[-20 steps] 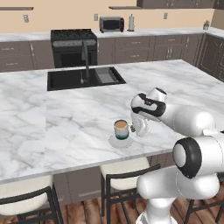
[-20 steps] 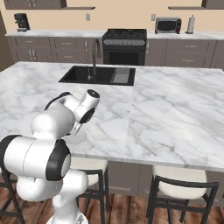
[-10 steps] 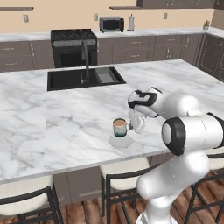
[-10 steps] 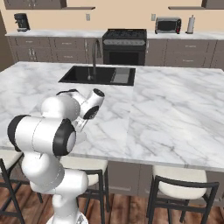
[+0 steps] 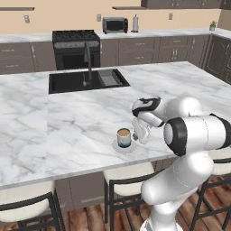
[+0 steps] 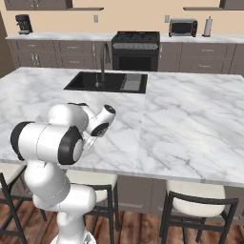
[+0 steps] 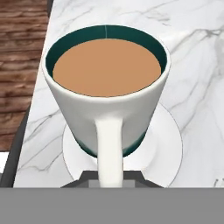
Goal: Pick the cup of tea, navigate to the dining table, and place it on the saucer.
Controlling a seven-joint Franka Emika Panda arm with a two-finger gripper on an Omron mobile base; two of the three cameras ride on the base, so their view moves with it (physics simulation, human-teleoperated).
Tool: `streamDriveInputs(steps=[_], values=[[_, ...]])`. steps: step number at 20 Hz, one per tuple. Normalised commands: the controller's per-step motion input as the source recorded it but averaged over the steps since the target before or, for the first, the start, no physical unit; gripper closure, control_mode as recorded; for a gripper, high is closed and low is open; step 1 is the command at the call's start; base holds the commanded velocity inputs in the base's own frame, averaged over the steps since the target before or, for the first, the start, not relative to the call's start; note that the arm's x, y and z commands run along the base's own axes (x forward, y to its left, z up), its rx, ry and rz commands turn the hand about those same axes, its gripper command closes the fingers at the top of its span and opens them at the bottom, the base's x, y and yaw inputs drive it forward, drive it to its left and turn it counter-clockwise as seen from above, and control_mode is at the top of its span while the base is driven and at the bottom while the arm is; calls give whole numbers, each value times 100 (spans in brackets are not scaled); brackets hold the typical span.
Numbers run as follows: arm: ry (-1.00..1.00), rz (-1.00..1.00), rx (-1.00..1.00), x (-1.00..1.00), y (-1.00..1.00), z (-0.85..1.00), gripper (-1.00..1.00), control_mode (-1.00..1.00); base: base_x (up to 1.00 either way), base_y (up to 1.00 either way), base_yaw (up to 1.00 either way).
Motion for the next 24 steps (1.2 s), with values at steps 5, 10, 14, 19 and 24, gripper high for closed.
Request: streamDriveInputs(steps=[5, 10, 14, 19, 24], values=[[0, 0, 8, 0, 0, -9, 100, -100, 0, 0, 0], [0, 0, 1, 0, 0, -19, 100, -100, 0, 0, 0], [0, 0, 0, 0, 0, -30, 100, -100, 0, 0, 0], [0, 0, 0, 0, 0, -22, 100, -100, 0, 0, 0], [0, 0, 0, 0, 0, -4, 100, -100, 0, 0, 0]])
